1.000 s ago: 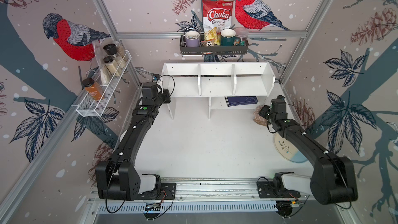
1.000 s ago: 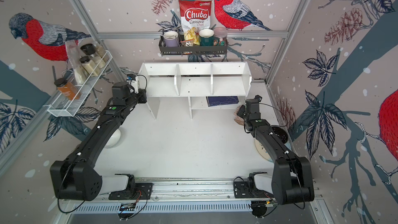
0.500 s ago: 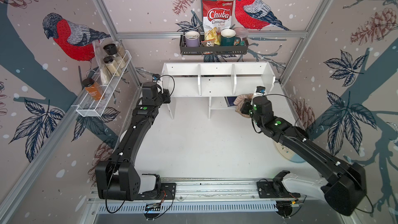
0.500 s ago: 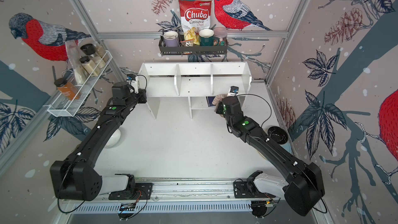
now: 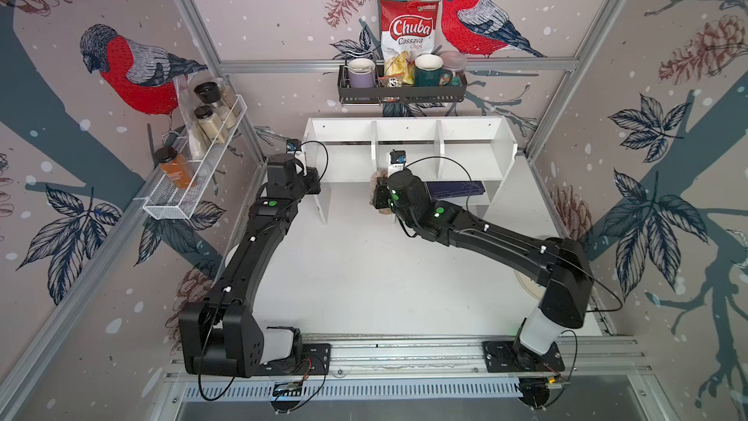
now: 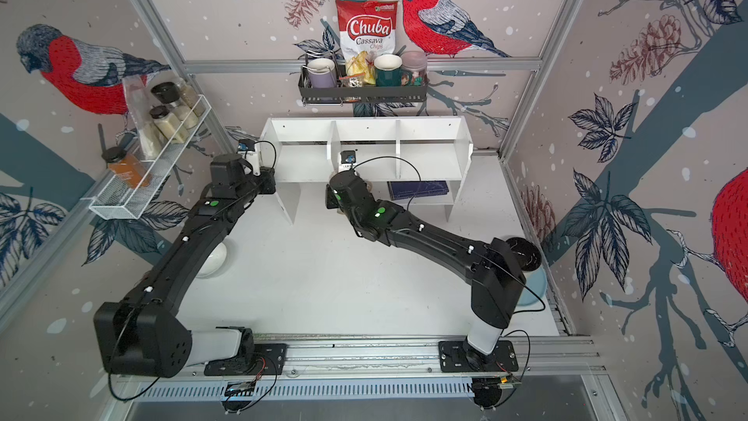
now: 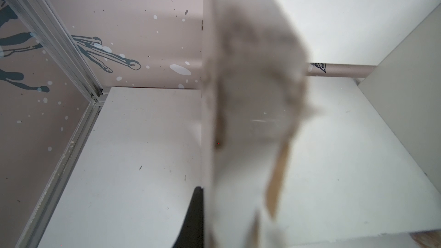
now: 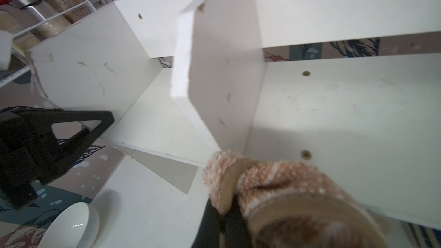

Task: Wipe the bookshelf clean with a cloth
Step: Wipe the dust from the shelf.

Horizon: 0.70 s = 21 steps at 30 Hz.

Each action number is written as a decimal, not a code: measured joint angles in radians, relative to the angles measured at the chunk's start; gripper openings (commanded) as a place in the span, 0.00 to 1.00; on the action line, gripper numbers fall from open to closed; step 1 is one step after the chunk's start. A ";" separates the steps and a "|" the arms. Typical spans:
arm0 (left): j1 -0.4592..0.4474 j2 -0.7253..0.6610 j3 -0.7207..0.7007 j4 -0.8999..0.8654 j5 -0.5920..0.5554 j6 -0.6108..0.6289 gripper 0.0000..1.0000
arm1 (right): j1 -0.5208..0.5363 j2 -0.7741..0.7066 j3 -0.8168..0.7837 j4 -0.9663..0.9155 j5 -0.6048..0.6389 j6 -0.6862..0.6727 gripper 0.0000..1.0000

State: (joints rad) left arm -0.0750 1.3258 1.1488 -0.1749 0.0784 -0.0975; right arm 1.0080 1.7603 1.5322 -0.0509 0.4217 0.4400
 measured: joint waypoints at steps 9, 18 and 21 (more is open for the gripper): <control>0.000 0.000 0.000 0.000 0.000 0.000 0.00 | 0.047 0.167 0.205 -0.010 -0.053 0.001 0.00; 0.000 0.000 0.000 0.000 0.000 0.000 0.00 | -0.057 -0.048 -0.096 -0.008 -0.034 0.033 0.00; 0.000 0.000 0.000 0.000 0.000 0.000 0.00 | -0.111 -0.141 -0.191 -0.003 -0.020 0.035 0.00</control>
State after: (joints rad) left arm -0.0750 1.3258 1.1484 -0.1753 0.0784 -0.0975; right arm 0.8970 1.6192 1.3415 -0.0536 0.4019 0.4751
